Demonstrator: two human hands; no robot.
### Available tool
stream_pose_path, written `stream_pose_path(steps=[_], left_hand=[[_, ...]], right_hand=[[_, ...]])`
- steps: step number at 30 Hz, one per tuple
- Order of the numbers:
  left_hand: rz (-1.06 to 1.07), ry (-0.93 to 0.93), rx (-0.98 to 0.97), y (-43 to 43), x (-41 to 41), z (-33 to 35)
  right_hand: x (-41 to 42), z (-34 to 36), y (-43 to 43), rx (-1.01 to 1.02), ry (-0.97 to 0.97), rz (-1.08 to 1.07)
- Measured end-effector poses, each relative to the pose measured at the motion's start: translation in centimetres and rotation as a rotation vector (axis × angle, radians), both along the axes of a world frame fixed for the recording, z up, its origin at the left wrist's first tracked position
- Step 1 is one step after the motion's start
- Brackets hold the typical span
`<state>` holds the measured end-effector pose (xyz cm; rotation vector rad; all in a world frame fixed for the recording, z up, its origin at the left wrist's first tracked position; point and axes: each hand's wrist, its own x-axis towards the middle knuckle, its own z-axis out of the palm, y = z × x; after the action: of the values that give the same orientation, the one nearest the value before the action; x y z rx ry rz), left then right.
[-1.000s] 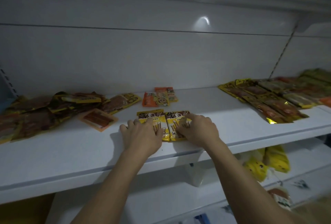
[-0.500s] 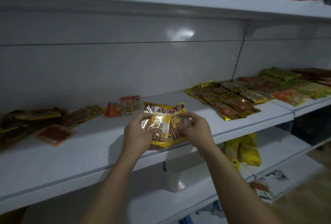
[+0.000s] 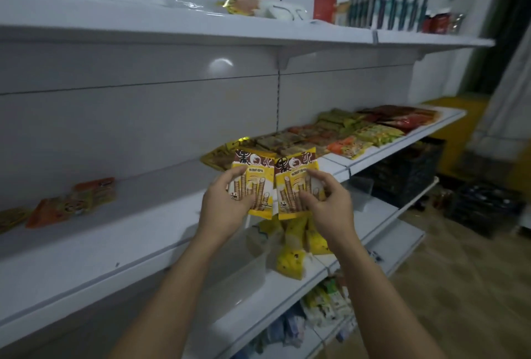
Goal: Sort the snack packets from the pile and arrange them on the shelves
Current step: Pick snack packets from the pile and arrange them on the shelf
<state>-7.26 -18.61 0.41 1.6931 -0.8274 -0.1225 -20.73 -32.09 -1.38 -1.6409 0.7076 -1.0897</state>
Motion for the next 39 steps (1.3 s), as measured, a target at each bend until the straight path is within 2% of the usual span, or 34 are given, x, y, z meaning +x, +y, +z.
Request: stream_pose_path(steps=[4, 9, 17, 28, 39], left_hand=[[-0.070, -0.055, 0.019, -4.2, -3.3, -0.5], [-0.142, -0.036, 0.059, -8.7, -6.6, -1.0], [-0.146, -0.010, 0.161, -14.1, -7.2, -2.0], [0.002, 0.039, 0.168, -24.0, 0.0, -1.8], [0.241, 0.046, 0.230, -32.4, 7.8, 0.3]], right_hand=[[-5.3, -0.3, -3.3, -0.024, 0.020, -0.035], [-10.0, -0.1, -7.2, -0.028, 0.080, -0.060], [-10.6, -0.5, -12.7, 0.031, 0.098, -0.113], [-2.1, -1.1, -26.3, -0.072, 0.330, -0.066], [11.1, 0.9, -37.7, -0.230, 0.486, 0.217]])
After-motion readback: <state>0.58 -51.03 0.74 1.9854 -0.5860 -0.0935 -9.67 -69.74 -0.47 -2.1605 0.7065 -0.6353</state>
